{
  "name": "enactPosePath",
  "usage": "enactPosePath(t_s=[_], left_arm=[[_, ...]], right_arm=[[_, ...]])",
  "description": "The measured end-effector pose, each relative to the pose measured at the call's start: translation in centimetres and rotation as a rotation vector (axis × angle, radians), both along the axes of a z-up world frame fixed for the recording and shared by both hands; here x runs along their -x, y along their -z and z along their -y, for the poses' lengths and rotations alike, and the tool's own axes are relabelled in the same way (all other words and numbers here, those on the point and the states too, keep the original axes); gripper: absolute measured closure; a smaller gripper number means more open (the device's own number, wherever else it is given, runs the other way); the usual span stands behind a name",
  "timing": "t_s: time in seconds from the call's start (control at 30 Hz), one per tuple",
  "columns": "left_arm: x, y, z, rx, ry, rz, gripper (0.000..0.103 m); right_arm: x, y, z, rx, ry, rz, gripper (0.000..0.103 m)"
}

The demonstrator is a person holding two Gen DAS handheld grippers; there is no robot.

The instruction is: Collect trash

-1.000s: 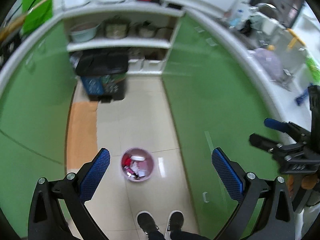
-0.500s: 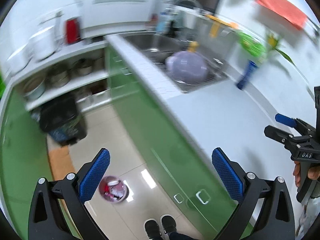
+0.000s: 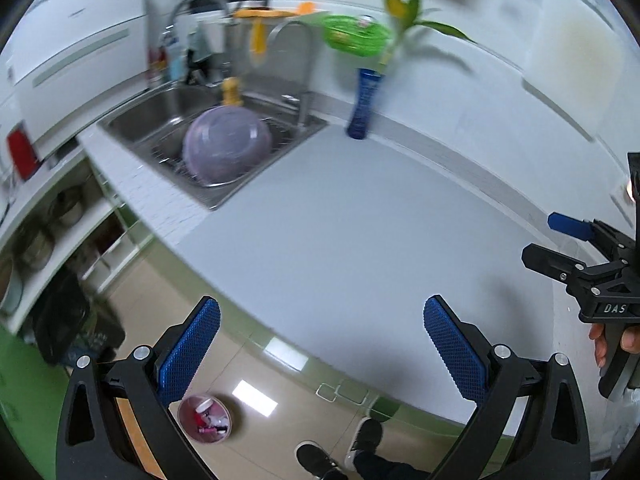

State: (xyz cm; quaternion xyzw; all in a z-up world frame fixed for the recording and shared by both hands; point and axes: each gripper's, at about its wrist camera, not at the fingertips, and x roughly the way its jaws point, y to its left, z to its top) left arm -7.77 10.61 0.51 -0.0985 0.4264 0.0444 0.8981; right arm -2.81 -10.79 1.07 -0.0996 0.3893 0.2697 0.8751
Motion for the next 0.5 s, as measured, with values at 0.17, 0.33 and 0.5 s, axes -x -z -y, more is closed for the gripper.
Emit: enactPosePath(t_s=[0.17,0.33,0.5], left_arm=[[-1.7,-0.8,2.8,0.005,0.070,0.011,0.005],[-2.4,-1.3,4.2,0.018,0.090,0.020,0.005],[-3.0,-1.5,5.3,-0.028,0.077,0.008,0.005]], right_arm=[[0.4,-0.8,2.8,-0.001,0.050,0.018,0.003],[0.1,-1.3,4.6,-0.015,0.074,0.020,0.003],[-0.2,-1.7,5.5,-0.023,0.066,0.029,0.003]])
